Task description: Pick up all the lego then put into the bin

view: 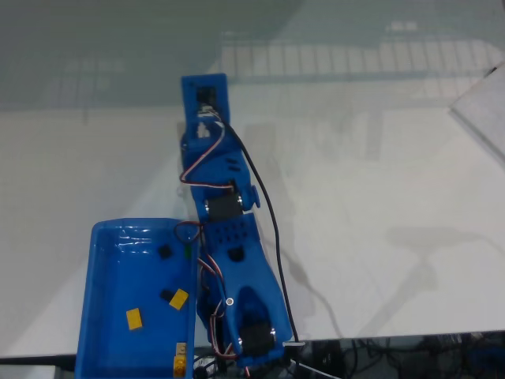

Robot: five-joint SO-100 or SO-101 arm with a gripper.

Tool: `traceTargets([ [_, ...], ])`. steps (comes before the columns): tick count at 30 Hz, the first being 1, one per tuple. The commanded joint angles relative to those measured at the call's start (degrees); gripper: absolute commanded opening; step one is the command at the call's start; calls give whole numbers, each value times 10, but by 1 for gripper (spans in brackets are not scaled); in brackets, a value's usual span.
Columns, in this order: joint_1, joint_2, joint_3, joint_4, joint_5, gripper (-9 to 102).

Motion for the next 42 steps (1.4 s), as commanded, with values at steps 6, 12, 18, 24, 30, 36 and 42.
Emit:
traceTargets([
  [6,76,52,170,-123,-41,0],
  [12,96,113,230,-79,-55,0],
  [18,106,156,232,11,-54,0],
  [24,118,200,234,110,-55,0],
  [30,123,200,234,188,-66,0],
  [36,122,200,234,282,-98,0],
  [42,122,200,234,328,-109,0],
])
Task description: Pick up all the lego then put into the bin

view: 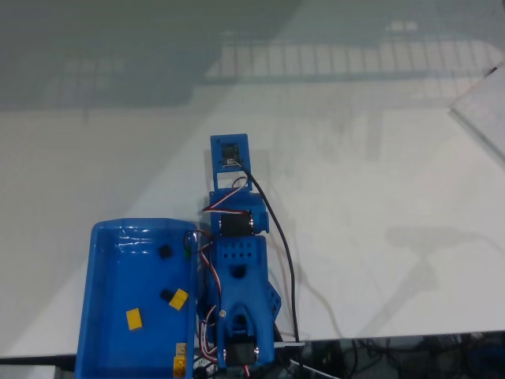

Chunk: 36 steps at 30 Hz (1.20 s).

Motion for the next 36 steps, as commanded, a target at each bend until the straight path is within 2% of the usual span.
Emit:
traceTargets([
  [1,4,10,21,4,-3,0],
  [36,11,9,21,12,-11,0],
])
